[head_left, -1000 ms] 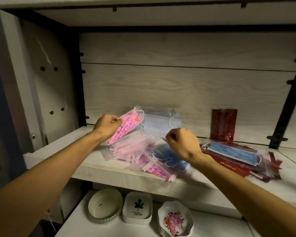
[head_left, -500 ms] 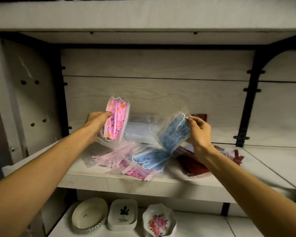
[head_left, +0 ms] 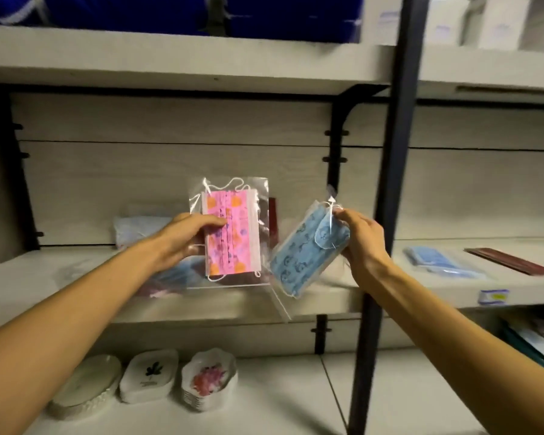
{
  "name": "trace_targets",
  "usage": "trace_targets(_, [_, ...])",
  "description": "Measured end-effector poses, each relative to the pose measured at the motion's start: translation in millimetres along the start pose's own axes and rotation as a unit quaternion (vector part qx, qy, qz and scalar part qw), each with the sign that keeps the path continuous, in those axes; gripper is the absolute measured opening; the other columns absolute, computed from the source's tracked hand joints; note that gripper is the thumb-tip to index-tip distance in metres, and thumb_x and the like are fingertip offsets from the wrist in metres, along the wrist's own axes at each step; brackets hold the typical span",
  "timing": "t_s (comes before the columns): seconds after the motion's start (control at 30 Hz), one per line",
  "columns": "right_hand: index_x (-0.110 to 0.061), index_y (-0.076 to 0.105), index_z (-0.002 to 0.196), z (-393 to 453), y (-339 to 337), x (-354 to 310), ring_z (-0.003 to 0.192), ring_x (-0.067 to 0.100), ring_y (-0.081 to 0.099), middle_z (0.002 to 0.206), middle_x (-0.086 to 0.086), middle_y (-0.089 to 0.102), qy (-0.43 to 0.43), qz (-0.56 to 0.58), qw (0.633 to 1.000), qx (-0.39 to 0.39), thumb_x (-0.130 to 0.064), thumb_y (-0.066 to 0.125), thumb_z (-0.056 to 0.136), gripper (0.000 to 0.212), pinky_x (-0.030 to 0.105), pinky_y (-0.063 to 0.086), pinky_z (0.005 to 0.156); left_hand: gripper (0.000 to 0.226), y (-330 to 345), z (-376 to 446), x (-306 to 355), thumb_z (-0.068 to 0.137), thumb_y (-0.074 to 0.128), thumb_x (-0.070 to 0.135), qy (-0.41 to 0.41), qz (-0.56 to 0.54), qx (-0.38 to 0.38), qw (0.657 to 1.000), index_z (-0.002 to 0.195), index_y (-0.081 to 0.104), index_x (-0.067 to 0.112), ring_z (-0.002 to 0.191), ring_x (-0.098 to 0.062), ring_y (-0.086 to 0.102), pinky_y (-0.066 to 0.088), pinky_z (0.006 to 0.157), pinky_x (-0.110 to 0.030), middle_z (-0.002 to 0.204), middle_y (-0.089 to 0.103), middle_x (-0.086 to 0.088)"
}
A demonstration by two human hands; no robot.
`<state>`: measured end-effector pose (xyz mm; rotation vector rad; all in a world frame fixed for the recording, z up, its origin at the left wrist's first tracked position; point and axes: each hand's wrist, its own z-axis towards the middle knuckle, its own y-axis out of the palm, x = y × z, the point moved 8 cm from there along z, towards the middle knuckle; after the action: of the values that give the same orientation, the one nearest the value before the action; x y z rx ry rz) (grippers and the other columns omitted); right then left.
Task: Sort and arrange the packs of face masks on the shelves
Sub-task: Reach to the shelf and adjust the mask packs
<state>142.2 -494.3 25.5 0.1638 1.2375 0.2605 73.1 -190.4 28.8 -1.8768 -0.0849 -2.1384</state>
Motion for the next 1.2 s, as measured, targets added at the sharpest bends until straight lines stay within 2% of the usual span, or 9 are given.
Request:
trace_targets(0.07, [-0.009, 0.073, 0.088, -13, -39, -12, 0.062, 0.013, 0.059, 0.074, 0.005, 0.068, -0.003, -0.038, 0.999, -0.006, -0.023, 0.062, 0.095, 0.019, 0.022, 0.045, 0.056, 0.02, 45, -12, -3, 0.093, 0.065, 0.015, -0.011, 0.015, -0.051, 0.998, 0.111, 0.071, 0.008, 0.089, -0.02, 0.072, 0.054, 0.092, -0.039, 0.106, 0.076, -0.012])
trace_targets(0.17, [-0.012, 0.076, 0.086, -29, -101, -29, 0.073, 0.019, 0.062, 0.081, 0.006, 0.073, -0.001, -0.069, 0.998, 0.003, -0.024, 0.064, 0.094, 0.019, 0.03, 0.047, 0.067, 0.031, 116, -27, -9, 0.081, 0.076, 0.021, -0.036, 0.028, -0.121, 0.992, 0.109, 0.072, 0.007, 0.097, -0.026, 0.071, 0.051, 0.1, -0.043, 0.11, 0.075, -0.016])
trace_targets(0.27, [-0.012, 0.077, 0.089, -44, -165, -41, 0.076, 0.02, 0.064, 0.082, 0.005, 0.074, -0.005, -0.107, 0.994, 0.03, -0.023, 0.065, 0.094, 0.017, 0.033, 0.05, 0.071, 0.061, 189, -39, -12, 0.059, 0.085, 0.035, -0.035, 0.073, -0.178, 0.981, 0.11, 0.07, 0.004, 0.095, -0.025, 0.068, 0.055, 0.087, -0.037, 0.109, 0.074, -0.015])
trace_targets(0.43, [-0.014, 0.077, 0.098, -61, -255, -49, 0.078, 0.012, 0.065, 0.093, 0.002, 0.074, -0.005, -0.19, 0.98, 0.058, -0.026, 0.064, 0.098, 0.018, 0.014, 0.049, 0.051, 0.023, 286, -53, -22, 0.093, 0.069, 0.024, -0.024, 0.157, -0.239, 0.958, 0.111, 0.071, 0.009, 0.101, -0.023, 0.072, 0.056, 0.092, -0.041, 0.104, 0.077, -0.007])
trace_targets(0.67, [-0.03, 0.068, 0.085, -51, -335, -58, 0.077, 0.005, 0.063, 0.086, -0.007, 0.069, -0.012, -0.276, 0.958, 0.073, -0.016, 0.053, 0.103, 0.027, 0.015, 0.048, 0.057, 0.01, 365, -27, -20, 0.093, 0.068, 0.018, -0.031, 0.137, -0.21, 0.968, 0.093, 0.07, 0.008, 0.095, -0.025, 0.075, 0.058, 0.084, -0.033, 0.093, 0.078, -0.01])
trace_targets(0.83, [-0.014, 0.072, 0.108, -3, -389, -54, 0.084, 0.013, 0.065, 0.095, 0.003, 0.07, 0.004, -0.263, 0.957, 0.121, -0.021, 0.051, 0.104, 0.022, 0.021, 0.048, 0.061, 0.013, 404, 27, -12, 0.094, 0.067, 0.016, -0.022, 0.101, -0.172, 0.98, 0.099, 0.073, 0.007, 0.09, -0.021, 0.075, 0.057, 0.08, -0.028, 0.093, 0.078, -0.01])
trace_targets(0.9, [-0.01, 0.072, 0.114, 19, -405, -56, 0.084, 0.013, 0.063, 0.095, 0.003, 0.069, 0.005, -0.245, 0.959, 0.143, -0.02, 0.05, 0.104, 0.026, 0.024, 0.048, 0.06, 0.017, 418, 55, -8, 0.091, 0.07, 0.02, -0.022, 0.087, -0.157, 0.983, 0.099, 0.074, 0.005, 0.092, -0.024, 0.07, 0.052, 0.086, -0.034, 0.095, 0.077, -0.011])
trace_targets(1.1, [-0.008, 0.074, 0.107, 97, -447, -73, 0.094, 0.022, 0.064, 0.101, 0.007, 0.071, 0.018, -0.197, 0.965, 0.172, -0.02, 0.053, 0.102, 0.025, 0.03, 0.053, 0.067, 0.024, 470, 118, 11, 0.092, 0.069, 0.022, -0.021, 0.086, -0.146, 0.985, 0.105, 0.07, 0.002, 0.074, -0.018, 0.055, 0.038, 0.064, -0.028, 0.09, 0.069, -0.009])
trace_targets(1.2, [-0.008, 0.073, 0.094, 129, -459, -77, 0.09, 0.025, 0.066, 0.097, 0.009, 0.071, 0.025, -0.169, 0.97, 0.174, -0.022, 0.059, 0.099, 0.021, 0.033, 0.055, 0.067, 0.013, 477, 147, 21, 0.091, 0.069, 0.016, -0.012, 0.07, -0.105, 0.992, 0.095, 0.07, 0.003, 0.05, -0.01, 0.046, 0.033, 0.046, -0.021, 0.078, 0.062, -0.009])
